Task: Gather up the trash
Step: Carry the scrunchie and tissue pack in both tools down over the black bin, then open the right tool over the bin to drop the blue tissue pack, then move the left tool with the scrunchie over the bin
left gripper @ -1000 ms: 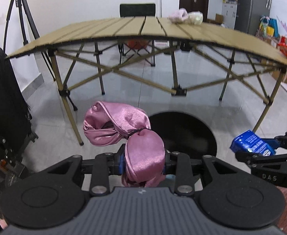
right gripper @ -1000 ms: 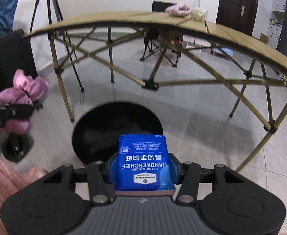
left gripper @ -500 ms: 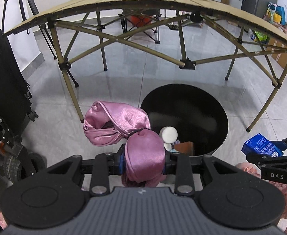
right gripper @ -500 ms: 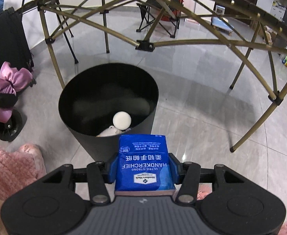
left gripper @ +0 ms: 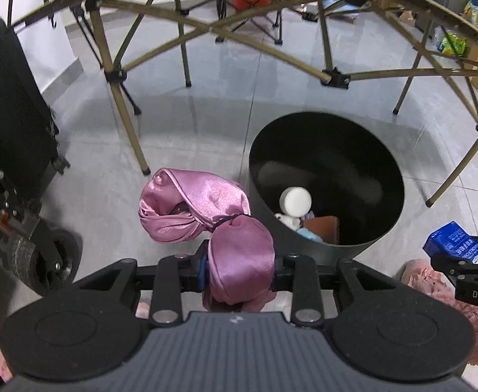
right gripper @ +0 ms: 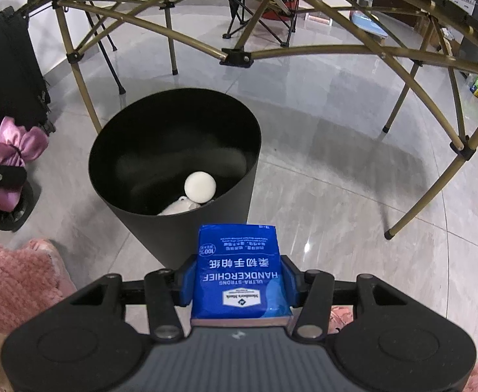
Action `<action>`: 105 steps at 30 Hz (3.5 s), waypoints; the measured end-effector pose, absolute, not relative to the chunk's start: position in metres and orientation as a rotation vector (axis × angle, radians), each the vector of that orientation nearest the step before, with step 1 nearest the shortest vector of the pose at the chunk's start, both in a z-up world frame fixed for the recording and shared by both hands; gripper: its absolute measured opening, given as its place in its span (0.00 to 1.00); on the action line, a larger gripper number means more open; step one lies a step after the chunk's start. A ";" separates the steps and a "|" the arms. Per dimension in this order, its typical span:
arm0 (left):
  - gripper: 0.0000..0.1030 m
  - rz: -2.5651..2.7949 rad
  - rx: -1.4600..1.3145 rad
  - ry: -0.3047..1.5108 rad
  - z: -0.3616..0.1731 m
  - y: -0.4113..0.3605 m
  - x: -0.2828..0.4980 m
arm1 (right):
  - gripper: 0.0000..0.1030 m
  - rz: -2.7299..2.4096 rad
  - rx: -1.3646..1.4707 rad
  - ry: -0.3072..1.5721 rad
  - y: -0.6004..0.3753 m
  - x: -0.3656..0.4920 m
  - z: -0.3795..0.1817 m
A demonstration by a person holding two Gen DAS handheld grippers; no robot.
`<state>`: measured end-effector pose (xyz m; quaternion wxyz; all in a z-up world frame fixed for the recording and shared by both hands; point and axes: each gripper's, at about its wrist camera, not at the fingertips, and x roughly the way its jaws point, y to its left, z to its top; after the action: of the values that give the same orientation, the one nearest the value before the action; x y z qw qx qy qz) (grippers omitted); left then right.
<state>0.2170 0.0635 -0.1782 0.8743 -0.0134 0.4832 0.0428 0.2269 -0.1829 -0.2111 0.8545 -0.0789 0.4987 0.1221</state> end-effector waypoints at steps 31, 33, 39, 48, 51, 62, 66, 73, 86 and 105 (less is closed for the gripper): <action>0.31 0.179 -0.131 1.114 -0.197 0.096 0.249 | 0.49 0.365 -0.286 1.047 -0.113 0.291 -0.188; 0.31 0.184 -0.133 1.113 -0.196 0.098 0.251 | 0.49 0.372 -0.290 1.052 -0.109 0.297 -0.189; 0.31 0.193 -0.138 1.118 -0.198 0.104 0.253 | 0.49 0.380 -0.291 1.070 -0.093 0.321 -0.193; 0.31 0.208 -0.139 1.126 -0.202 0.111 0.260 | 0.49 0.378 -0.277 1.085 -0.078 0.345 -0.199; 0.31 0.212 -0.140 1.133 -0.204 0.112 0.262 | 0.49 0.380 -0.273 1.095 -0.075 0.349 -0.202; 0.31 0.233 -0.157 1.141 -0.209 0.121 0.270 | 0.49 0.388 -0.262 1.124 -0.062 0.359 -0.211; 0.31 0.232 -0.159 1.140 -0.210 0.121 0.272 | 0.50 0.388 -0.251 1.136 -0.062 0.361 -0.214; 0.31 0.227 -0.163 1.140 -0.210 0.123 0.271 | 0.94 0.360 -0.220 1.133 -0.065 0.367 -0.215; 0.31 0.216 -0.162 1.120 -0.205 0.120 0.268 | 1.00 0.359 -0.237 1.170 -0.066 0.362 -0.221; 0.31 0.153 -0.154 1.042 -0.177 0.092 0.276 | 1.00 0.332 -0.200 1.112 -0.096 0.357 -0.203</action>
<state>0.2760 0.0921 -0.1766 0.8616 -0.0733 0.4969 0.0732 0.3572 -0.0963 -0.2035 0.8316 -0.0944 0.5245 0.1565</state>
